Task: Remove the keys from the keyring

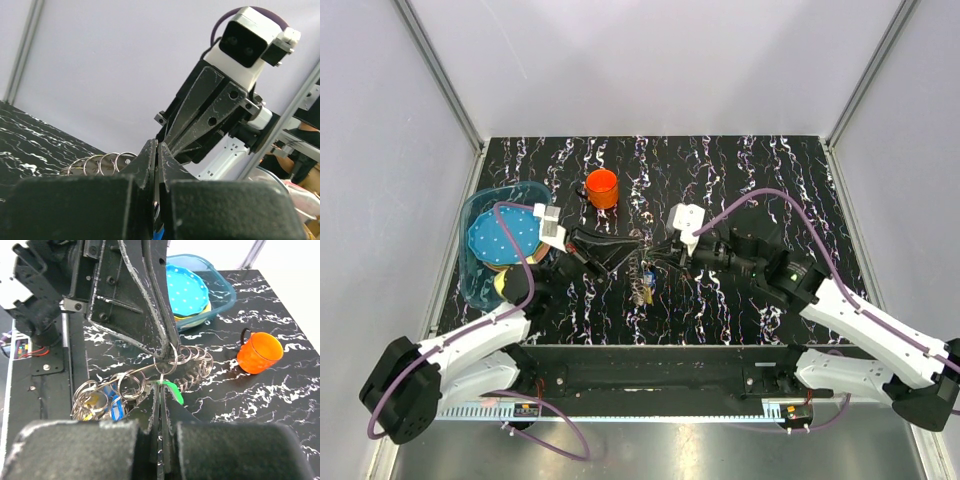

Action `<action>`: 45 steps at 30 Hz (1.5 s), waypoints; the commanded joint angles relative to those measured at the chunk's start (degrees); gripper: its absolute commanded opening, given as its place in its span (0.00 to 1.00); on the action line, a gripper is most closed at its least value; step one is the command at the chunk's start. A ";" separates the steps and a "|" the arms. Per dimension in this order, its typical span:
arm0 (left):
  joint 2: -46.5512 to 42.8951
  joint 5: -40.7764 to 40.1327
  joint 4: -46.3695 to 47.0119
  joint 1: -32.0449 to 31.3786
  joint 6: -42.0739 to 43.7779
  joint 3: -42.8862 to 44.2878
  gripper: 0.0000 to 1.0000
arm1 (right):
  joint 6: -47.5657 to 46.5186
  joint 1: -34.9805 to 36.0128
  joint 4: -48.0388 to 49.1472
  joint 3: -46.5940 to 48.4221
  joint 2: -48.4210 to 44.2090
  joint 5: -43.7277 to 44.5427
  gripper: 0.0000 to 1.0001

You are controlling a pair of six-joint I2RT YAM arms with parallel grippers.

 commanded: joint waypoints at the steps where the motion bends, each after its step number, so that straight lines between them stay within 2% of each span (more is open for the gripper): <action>1: -2.61 -6.99 4.51 0.40 2.57 -0.59 0.00 | -1.59 3.28 1.46 1.67 1.98 8.26 0.00; 8: -3.66 -11.21 2.31 0.31 3.27 -2.00 0.00 | -1.95 6.98 5.40 0.97 4.45 15.11 0.00; 20: -4.72 -17.45 1.26 0.40 4.15 -4.02 0.00 | 2.97 9.18 17.89 -3.25 6.38 18.46 0.00; 24: -4.72 -17.10 3.01 0.40 4.15 -4.81 0.00 | 5.17 9.18 17.90 -3.07 6.65 19.16 0.00; 25: -4.81 -17.10 3.36 0.31 3.98 -4.90 0.00 | 5.52 9.27 17.55 -3.34 6.47 19.08 0.04; 26: -5.07 -17.10 3.63 0.31 3.98 -4.90 0.00 | 6.14 9.18 17.11 -3.60 5.60 18.90 0.14; 29: -5.34 -16.66 5.47 0.40 3.89 -5.78 0.00 | 8.85 9.18 13.79 -3.69 3.06 18.29 0.27; 32: -5.60 -15.79 6.44 0.40 4.06 -6.22 0.00 | 11.67 9.18 8.34 -2.81 -0.11 19.16 0.35; 36: -4.99 -12.98 9.25 0.57 3.72 -6.22 0.00 | 14.05 7.34 4.81 -1.32 -2.76 20.40 0.39; 38: -4.55 -10.96 11.01 0.75 3.01 -5.87 0.00 | 17.19 4.54 0.87 2.27 -2.15 16.55 0.39; 39: -4.46 -10.25 11.45 0.75 2.66 -5.69 0.00 | 19.48 -1.39 0.06 3.51 -1.88 13.22 0.39; 40: -4.37 -9.81 11.97 0.75 2.22 -5.52 0.00 | 21.50 -4.41 -0.12 5.00 -1.71 4.57 0.39; 42: -4.46 -8.49 12.15 0.84 1.78 -5.25 0.00 | 26.34 -11.35 0.84 5.71 -1.18 -3.03 0.39; 43: -4.63 -8.31 12.33 0.84 1.34 -5.08 0.00 | 27.31 -12.69 1.28 6.06 -1.00 -8.99 0.39; 45: -4.54 -7.52 12.68 0.84 0.99 -4.81 0.00 | 29.95 -13.84 2.60 6.07 0.22 -13.60 0.39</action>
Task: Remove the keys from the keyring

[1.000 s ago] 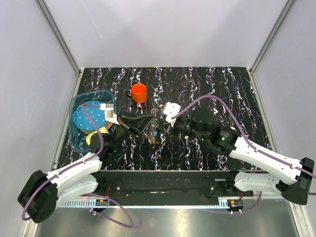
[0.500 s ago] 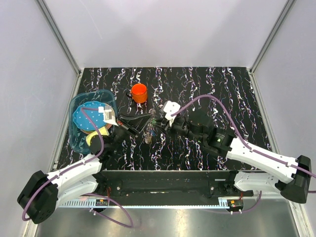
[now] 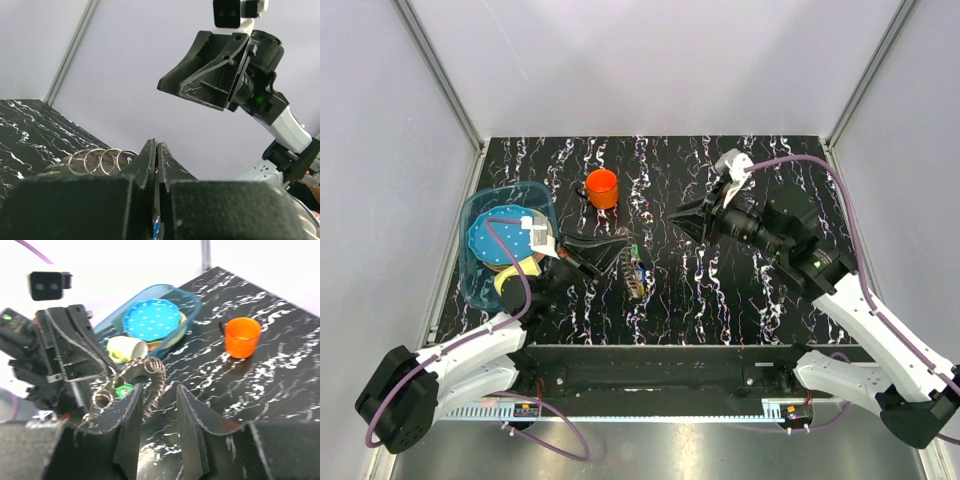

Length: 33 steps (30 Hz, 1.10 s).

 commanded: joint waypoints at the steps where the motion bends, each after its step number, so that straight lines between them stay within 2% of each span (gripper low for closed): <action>1: -0.55 2.99 12.86 0.33 -1.81 1.77 0.00 | 9.30 -3.72 1.35 2.02 1.87 -21.44 0.38; 4: -0.55 3.26 13.38 0.33 -2.69 1.94 0.00 | 14.40 -4.17 8.02 -1.12 3.19 -27.18 0.37; 5: -0.55 3.52 13.82 0.33 -2.95 1.94 0.00 | 16.93 -4.17 13.18 -2.27 3.10 -27.81 0.37; 11: 0.07 5.19 15.58 0.33 -4.98 2.64 0.00 | 22.66 -4.34 24.98 -8.43 4.15 -30.80 0.38; 17: 0.33 5.80 15.67 0.33 -5.68 3.35 0.00 | 23.46 -4.26 28.69 -9.40 6.09 -32.65 0.37; 23: 0.42 6.16 15.84 0.33 -6.03 3.61 0.00 | 23.46 -4.26 31.15 -9.76 8.20 -33.53 0.31; 33: 0.68 7.12 16.11 0.33 -6.56 4.67 0.00 | 24.25 -4.26 33.17 -10.98 10.66 -34.75 0.31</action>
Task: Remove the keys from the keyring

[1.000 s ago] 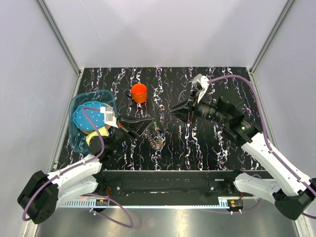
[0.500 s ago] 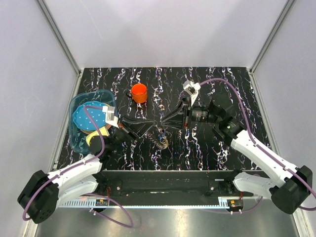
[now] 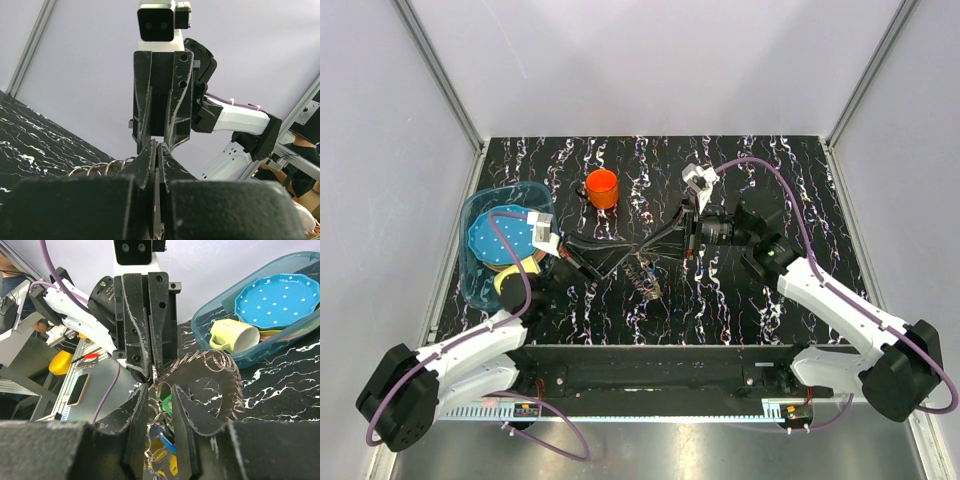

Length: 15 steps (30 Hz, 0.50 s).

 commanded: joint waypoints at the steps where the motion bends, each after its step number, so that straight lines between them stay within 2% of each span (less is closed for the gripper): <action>1: -0.12 0.85 15.28 0.29 -1.01 3.18 0.00 | 2.11 -0.30 5.72 -0.52 1.04 -2.34 0.31; 7: 0.32 0.68 15.63 0.29 -0.92 2.92 0.00 | 6.15 -0.30 11.26 -2.28 2.36 -4.01 0.30; 15: 0.84 0.68 16.42 0.29 -1.18 2.74 0.00 | 8.26 -0.30 14.96 -3.59 2.63 -3.75 0.24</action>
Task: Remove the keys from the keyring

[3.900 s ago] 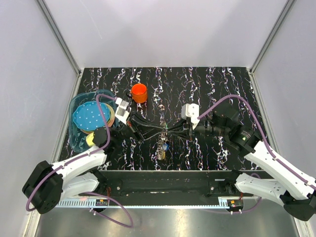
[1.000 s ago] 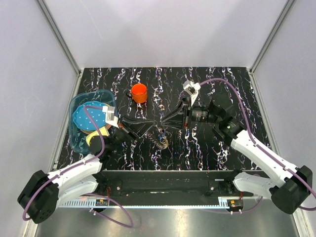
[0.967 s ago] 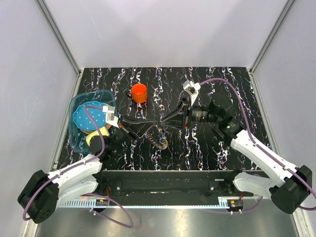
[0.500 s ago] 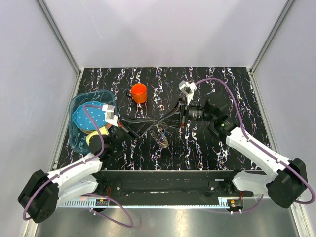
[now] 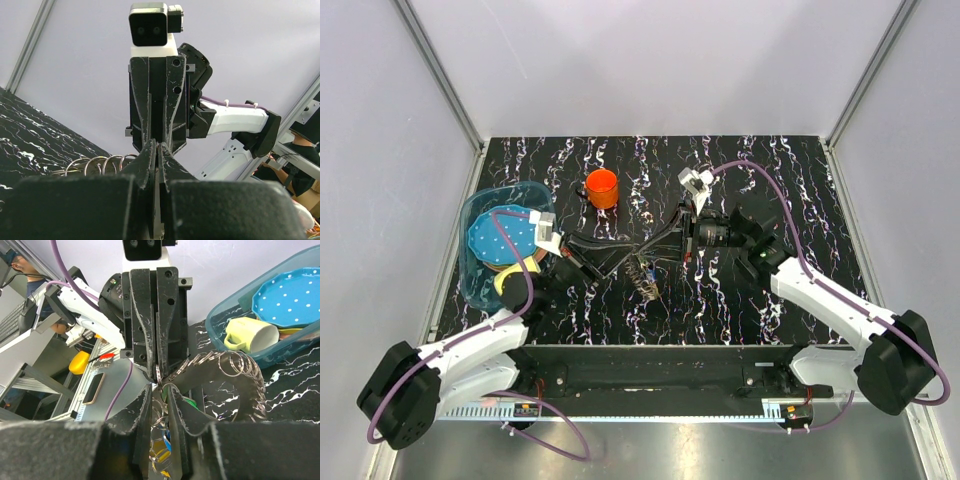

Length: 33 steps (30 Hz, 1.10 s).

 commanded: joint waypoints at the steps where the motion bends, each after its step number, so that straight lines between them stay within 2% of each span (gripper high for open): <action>1: 0.08 0.22 16.36 0.29 -1.05 2.39 0.00 | 2.01 -0.19 5.82 -0.08 -0.15 -0.87 0.22; 7: 0.17 0.22 16.53 0.29 -1.23 2.30 0.00 | 2.90 -0.10 7.50 -0.69 -0.15 -0.69 0.20; 10: 0.17 -0.05 16.80 0.29 -1.23 2.22 0.00 | 2.98 -0.10 7.58 -0.87 -0.15 -0.78 0.15; 14: 0.17 -0.22 17.06 0.29 -1.23 2.22 0.00 | 3.25 -0.10 7.76 -1.04 -0.06 -0.60 0.14; 15: 0.25 -0.22 17.06 0.29 -1.14 2.22 0.00 | 3.25 -0.10 7.93 -1.13 0.11 -0.69 0.07; 17: 0.43 -0.14 17.23 0.29 -1.31 2.30 0.00 | 3.07 -0.10 8.37 -1.30 -0.06 -0.52 0.00; 20: 0.61 -0.05 17.15 0.29 -1.49 2.22 0.00 | 2.55 -0.10 8.64 -1.31 -0.94 -0.25 0.00; 21: 0.78 -0.13 16.97 0.29 -1.58 2.13 0.00 | 0.54 -0.10 4.98 -0.70 -1.46 0.79 0.00; 23: 0.69 -0.13 16.01 0.29 -1.06 1.78 0.21 | -3.23 -0.10 -2.22 2.62 -1.99 1.50 0.00; 24: 0.00 -0.31 15.57 0.38 -0.70 0.99 0.32 | -8.30 -0.10 -11.13 4.13 -2.60 2.03 0.00; 25: -0.53 -1.01 14.87 0.38 -0.35 0.55 0.45 | -11.05 -0.19 -15.57 5.62 -3.04 2.82 0.00; 26: -1.41 -1.45 12.60 0.73 0.70 0.11 0.50 | -13.43 -0.10 -20.06 8.60 -3.48 4.48 0.00; 27: -2.29 -1.97 10.92 0.82 1.40 -0.15 0.54 | -18.67 -0.19 -29.41 10.19 -4.10 5.45 0.00; 29: -5.71 -2.68 3.05 1.08 4.64 -0.16 0.59 | -22.84 -0.19 -37.29 15.10 -4.37 7.21 0.00; 33: -11.51 -2.07 -11.83 1.08 11.41 2.47 0.61 | -31.53 -0.10 -55.99 22.67 -3.06 8.80 0.00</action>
